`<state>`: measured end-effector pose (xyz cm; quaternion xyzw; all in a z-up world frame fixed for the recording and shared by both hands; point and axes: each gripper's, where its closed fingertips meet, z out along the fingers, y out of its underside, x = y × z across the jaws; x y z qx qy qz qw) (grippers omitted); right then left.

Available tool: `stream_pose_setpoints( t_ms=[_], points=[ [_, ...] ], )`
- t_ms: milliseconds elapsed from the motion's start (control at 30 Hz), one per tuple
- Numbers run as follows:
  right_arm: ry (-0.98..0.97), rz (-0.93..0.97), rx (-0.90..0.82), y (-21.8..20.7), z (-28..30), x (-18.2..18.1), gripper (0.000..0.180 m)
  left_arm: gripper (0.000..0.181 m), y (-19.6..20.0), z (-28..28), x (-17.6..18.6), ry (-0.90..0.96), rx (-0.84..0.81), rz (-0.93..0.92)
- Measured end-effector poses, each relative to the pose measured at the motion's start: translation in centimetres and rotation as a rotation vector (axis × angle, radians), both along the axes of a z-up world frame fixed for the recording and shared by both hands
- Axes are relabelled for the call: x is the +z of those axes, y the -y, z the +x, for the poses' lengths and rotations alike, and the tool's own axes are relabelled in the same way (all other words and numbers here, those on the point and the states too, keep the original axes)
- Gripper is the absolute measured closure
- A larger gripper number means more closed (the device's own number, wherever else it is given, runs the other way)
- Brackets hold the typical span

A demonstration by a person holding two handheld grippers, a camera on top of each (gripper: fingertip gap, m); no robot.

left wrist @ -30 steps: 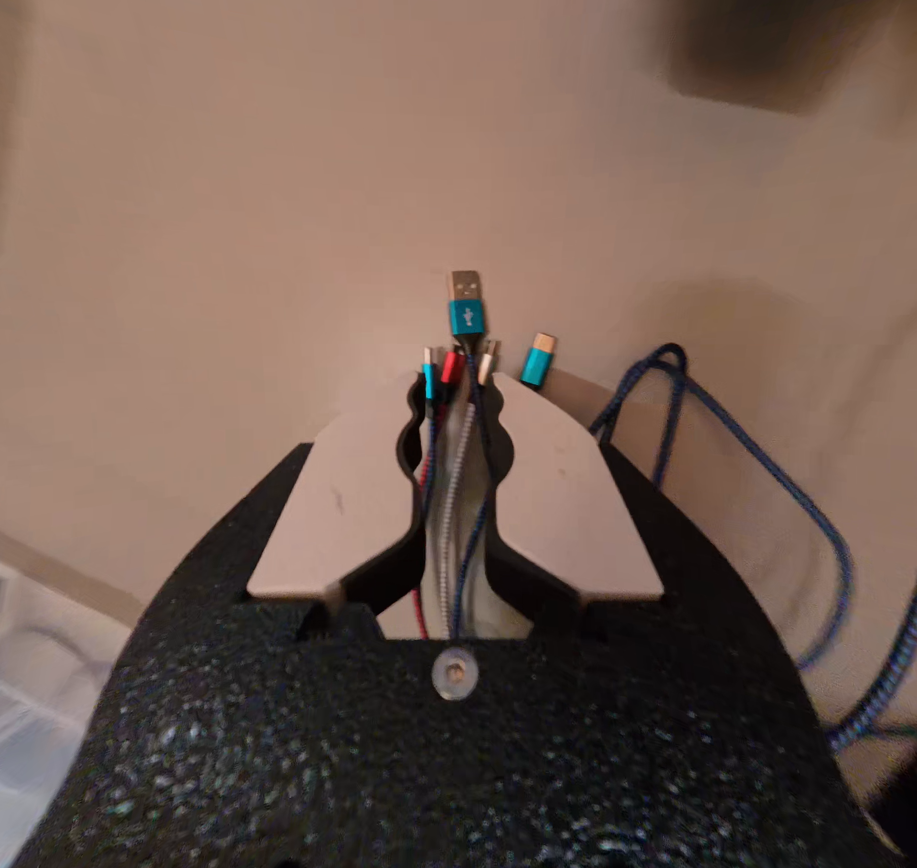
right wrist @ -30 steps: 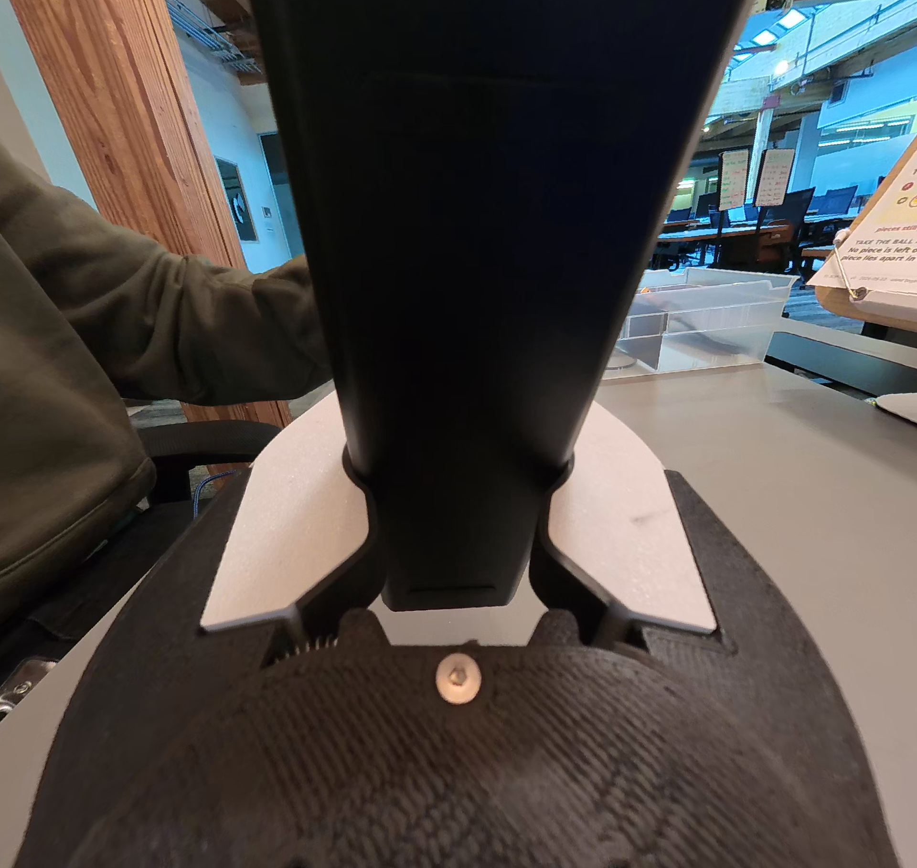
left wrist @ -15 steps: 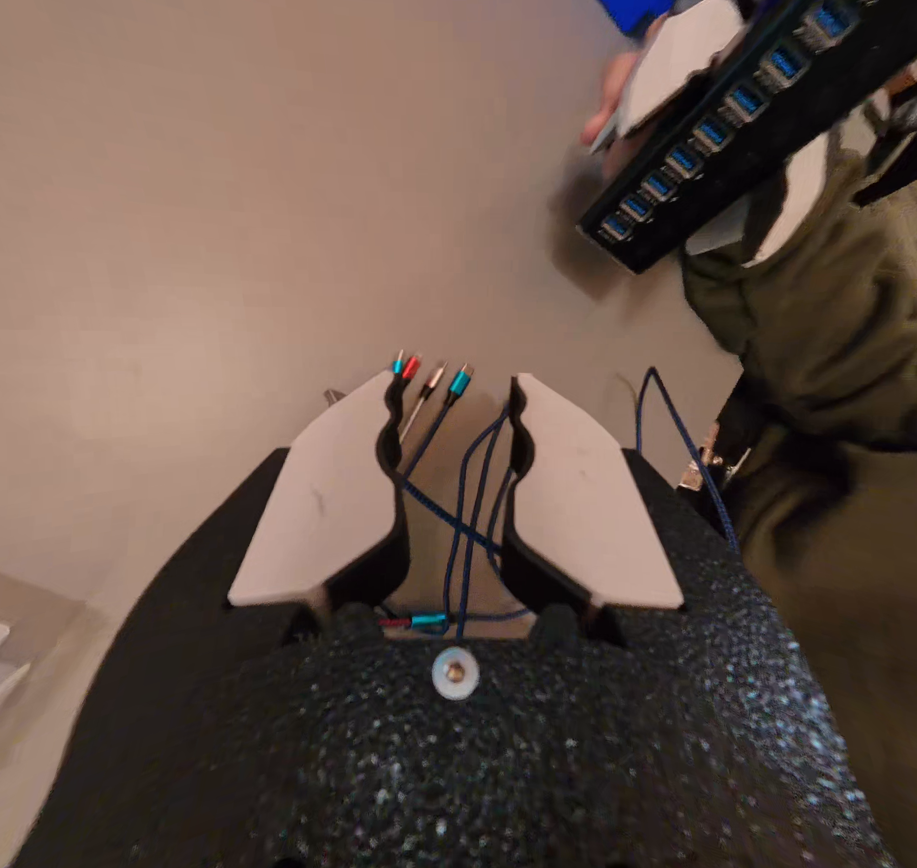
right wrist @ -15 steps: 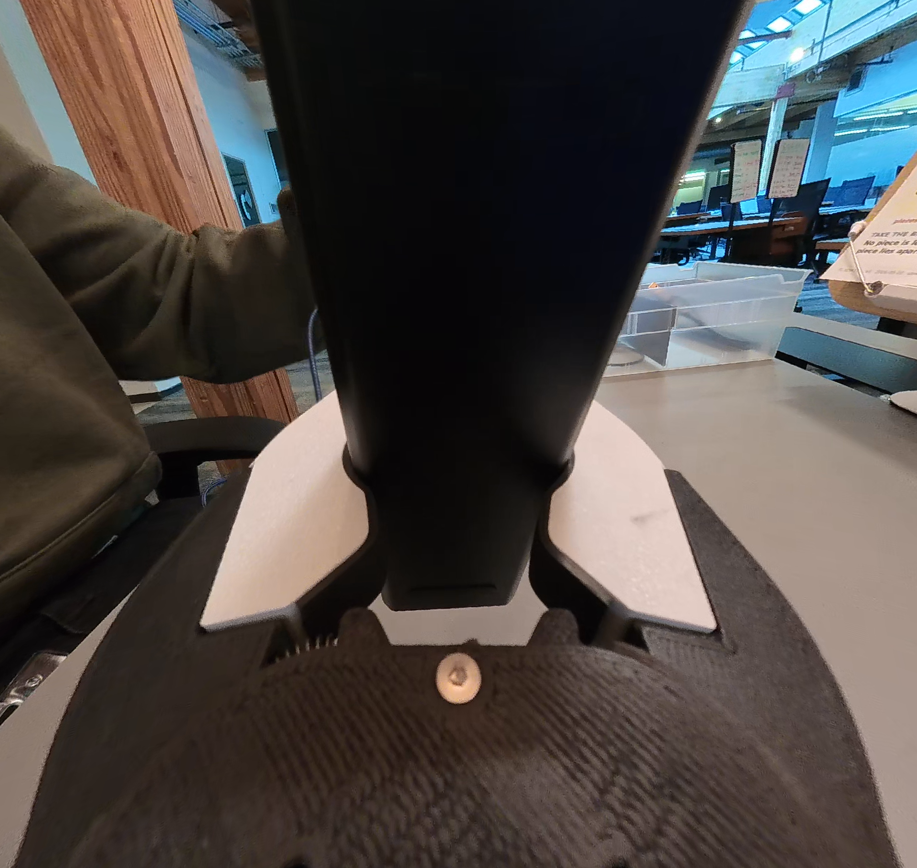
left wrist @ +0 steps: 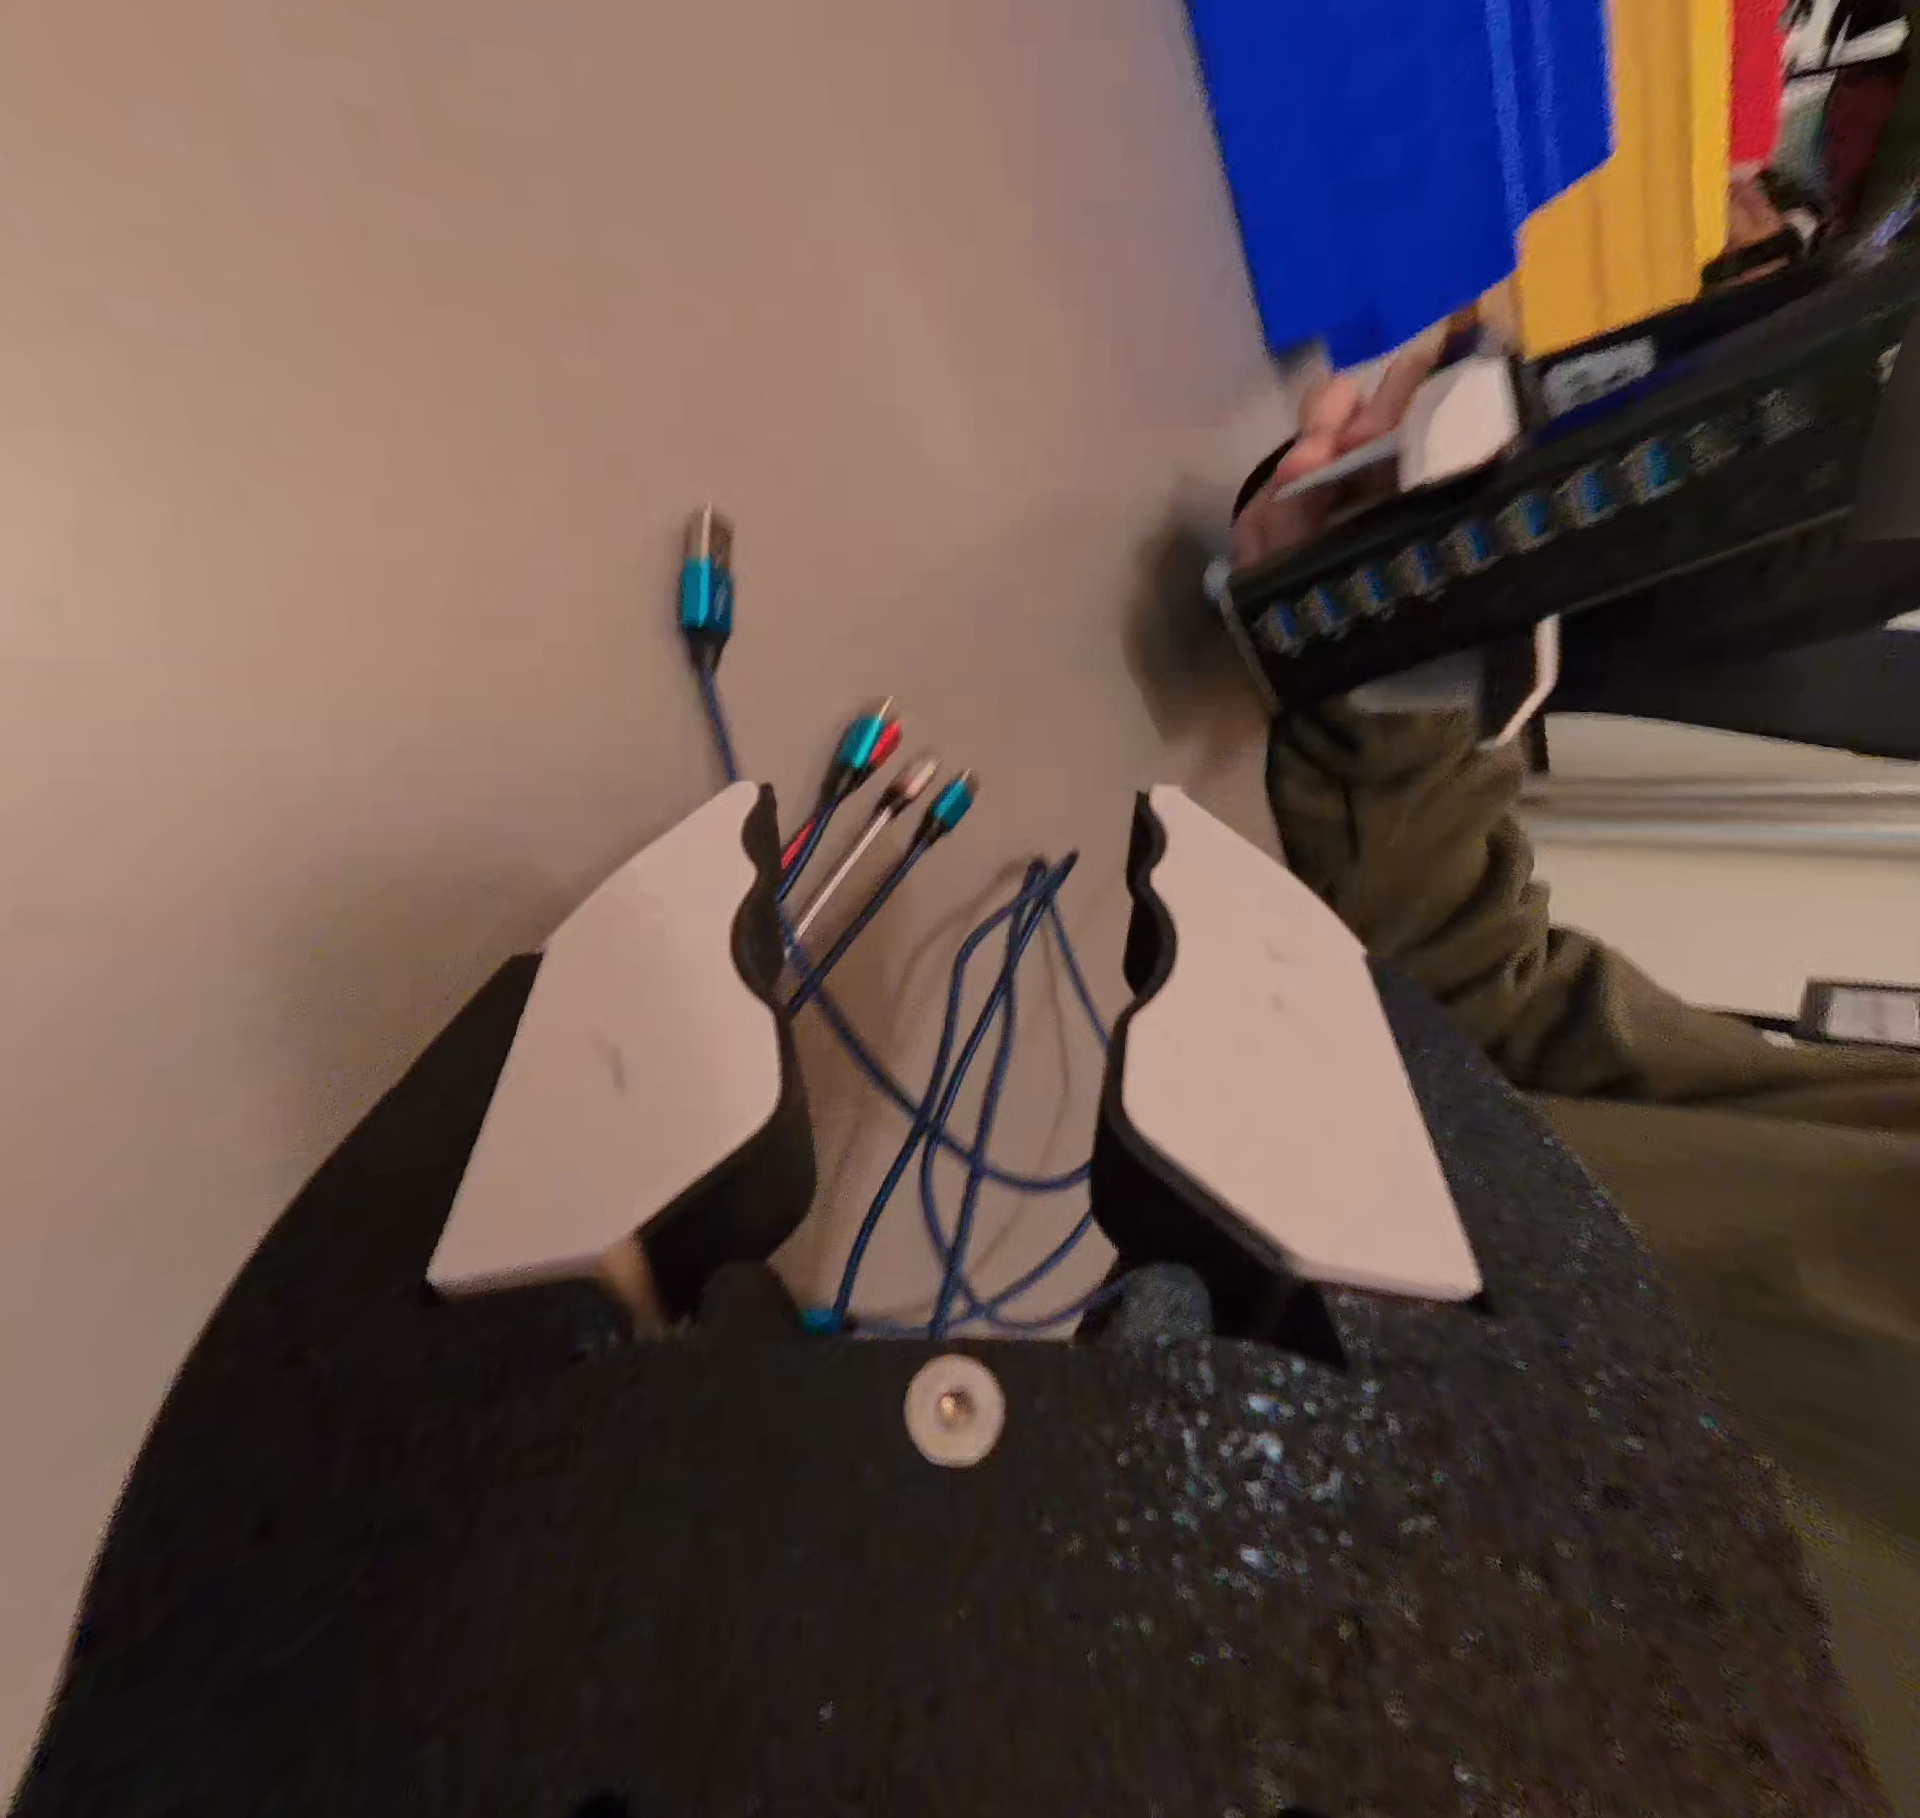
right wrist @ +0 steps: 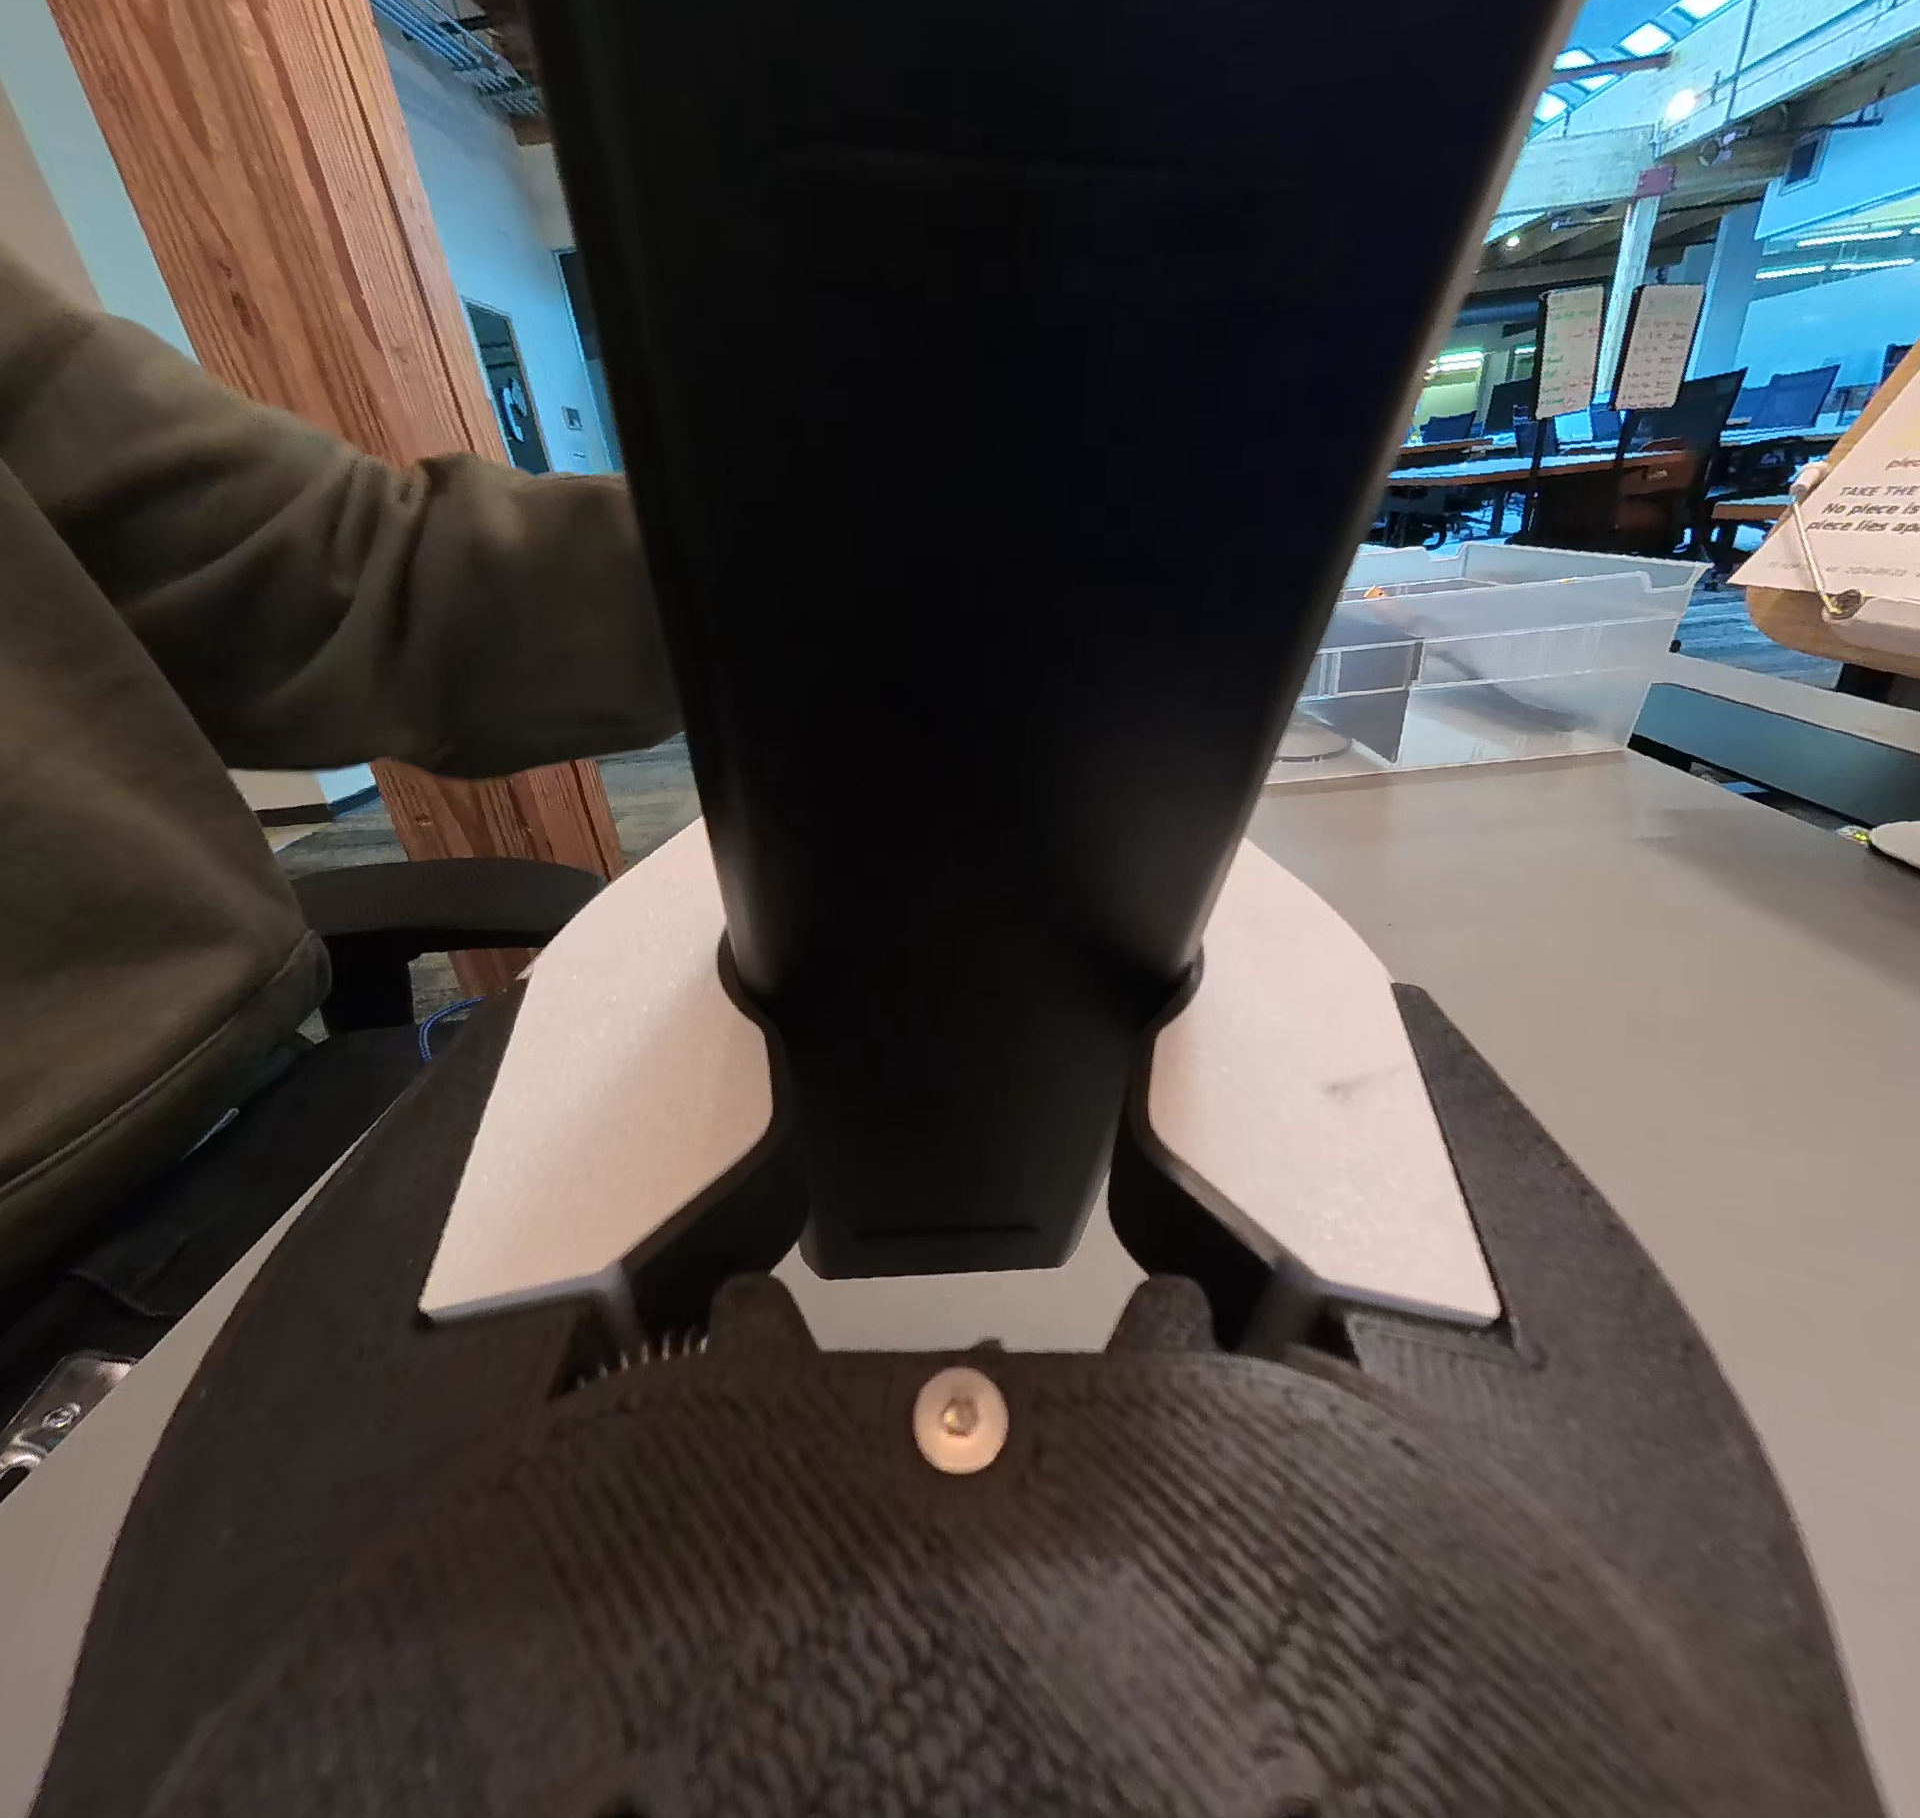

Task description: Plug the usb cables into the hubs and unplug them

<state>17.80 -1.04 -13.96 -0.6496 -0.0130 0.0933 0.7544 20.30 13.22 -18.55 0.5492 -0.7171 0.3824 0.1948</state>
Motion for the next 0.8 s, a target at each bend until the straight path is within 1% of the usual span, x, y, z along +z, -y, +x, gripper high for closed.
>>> stream_pose_setpoints(
  t_ms=[100, 167, 233, 367, 400, 433, 533, 567, 600, 633, 700, 800],
  points=[
    [0.004, -0.011, 0.006, -0.1, -0.1, -0.1, 0.106, 0.116, -1.6, -1.0, -3.0, -0.154, -0.029, 0.014],
    [0.008, -0.018, 0.006, -0.2, -0.2, -0.2, 0.106, 0.117, -1.5, -1.6, -4.2, -0.252, -0.047, -0.04],
    [0.011, -0.018, 0.008, -0.2, -0.2, -0.2, 0.106, 0.121, -0.9, -2.0, -4.9, -0.303, -0.064, -0.074],
    [0.002, -0.008, 0.006, -0.1, -0.1, -0.1, 0.106, 0.14, 0.7, -2.5, -5.7, -0.324, -0.131, -0.086],
    [0.0, -0.006, 0.006, -0.1, -0.1, -0.1, 0.107, 0.155, 1.0, -2.2, -5.6, -0.31, -0.137, -0.094],
    [-0.002, -0.005, 0.006, -0.1, 0.0, 0.0, 0.107, 0.172, 1.2, -1.7, -5.4, -0.279, -0.125, -0.103],
    [-0.004, -0.001, 0.005, 0.0, 0.0, 0.0, 0.107, 0.178, 2.2, -0.1, -3.1, -0.159, -0.118, -0.216],
    [-0.005, -0.001, 0.005, 0.0, 0.0, 0.0, 0.107, 0.179, 2.3, 0.5, -2.1, -0.095, -0.117, -0.231],
    [-0.005, 0.0, 0.006, 0.0, 0.0, 0.0, 0.106, 0.179, 2.1, 1.3, -1.5, -0.017, -0.109, -0.203],
    [-0.006, -0.001, 0.006, 0.0, 0.0, 0.0, 0.106, 0.179, 1.4, 2.4, -1.0, 0.078, -0.09, -0.127],
    [-0.009, -0.003, 0.007, 0.0, 0.0, 0.0, 0.106, 0.179, -0.7, 5.2, 0.5, 0.321, -0.037, 0.087],
    [-0.012, -0.002, 0.006, 0.0, 0.1, 0.0, 0.106, 0.179, -5.1, 9.3, 6.1, 0.699, 0.113, 0.451]
  ],
)
